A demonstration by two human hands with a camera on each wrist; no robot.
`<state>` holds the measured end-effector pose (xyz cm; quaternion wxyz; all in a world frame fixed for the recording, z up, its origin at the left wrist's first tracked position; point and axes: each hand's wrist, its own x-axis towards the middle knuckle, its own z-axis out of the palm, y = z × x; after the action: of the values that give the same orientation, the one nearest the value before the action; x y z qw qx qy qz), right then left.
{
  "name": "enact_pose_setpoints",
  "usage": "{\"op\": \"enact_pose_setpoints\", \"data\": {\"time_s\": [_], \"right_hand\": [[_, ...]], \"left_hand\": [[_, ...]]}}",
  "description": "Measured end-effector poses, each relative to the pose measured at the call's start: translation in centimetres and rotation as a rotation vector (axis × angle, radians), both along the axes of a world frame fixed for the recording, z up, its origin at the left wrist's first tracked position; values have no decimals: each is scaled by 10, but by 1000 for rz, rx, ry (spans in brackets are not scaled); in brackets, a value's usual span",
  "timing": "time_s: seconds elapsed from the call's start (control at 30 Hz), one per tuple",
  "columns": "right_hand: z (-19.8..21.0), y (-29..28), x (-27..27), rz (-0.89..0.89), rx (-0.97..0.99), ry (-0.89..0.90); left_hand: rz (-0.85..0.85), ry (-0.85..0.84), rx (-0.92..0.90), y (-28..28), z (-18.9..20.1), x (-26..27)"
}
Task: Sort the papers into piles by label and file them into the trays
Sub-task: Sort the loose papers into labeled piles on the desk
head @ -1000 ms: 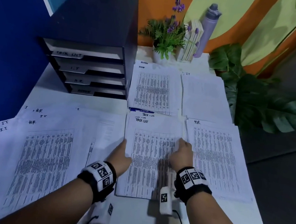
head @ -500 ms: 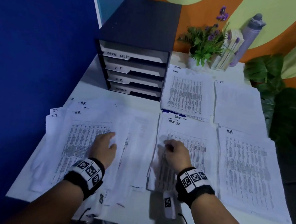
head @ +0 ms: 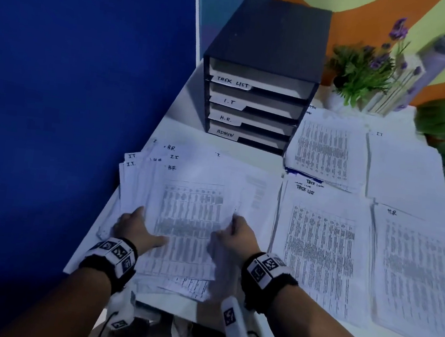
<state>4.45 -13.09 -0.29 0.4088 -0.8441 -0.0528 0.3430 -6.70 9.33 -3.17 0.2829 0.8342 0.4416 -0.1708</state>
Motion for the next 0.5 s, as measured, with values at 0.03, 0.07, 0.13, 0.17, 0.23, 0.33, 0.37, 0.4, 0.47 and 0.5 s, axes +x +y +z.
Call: {"op": "enact_pose_setpoints", "data": {"time_s": [0.03, 0.07, 0.13, 0.17, 0.23, 0.33, 0.37, 0.4, 0.47, 0.5], "right_hand": [[-2, 3, 0, -28, 4, 18], [-5, 5, 1, -43, -4, 4], [-10, 4, 5, -75, -15, -56], [-13, 2, 8, -99, -20, -83], [-11, -6, 14, -151, -13, -109], [-10, -23, 23, -246, 16, -83], [-10, -28, 25, -270, 36, -59], [-9, -33, 27, -281, 44, -29], [-9, -42, 28, -249, 42, 7], [-14, -45, 28, -232, 34, 8]], "left_hand": [[-14, -57, -37, -4, -1, -2], [-30, -115, -72, -8, -2, -3], [-63, -192, -134, -15, -2, -5], [-52, -216, -160, -16, -3, -6], [9, -247, -145, -10, -4, -6], [76, -244, -67, 1, -2, -4], [84, -252, -74, 3, 0, -3], [87, -258, -97, 3, 2, -1], [97, -269, -186, 2, 4, 3], [98, -280, -232, 0, 5, 5]]}}
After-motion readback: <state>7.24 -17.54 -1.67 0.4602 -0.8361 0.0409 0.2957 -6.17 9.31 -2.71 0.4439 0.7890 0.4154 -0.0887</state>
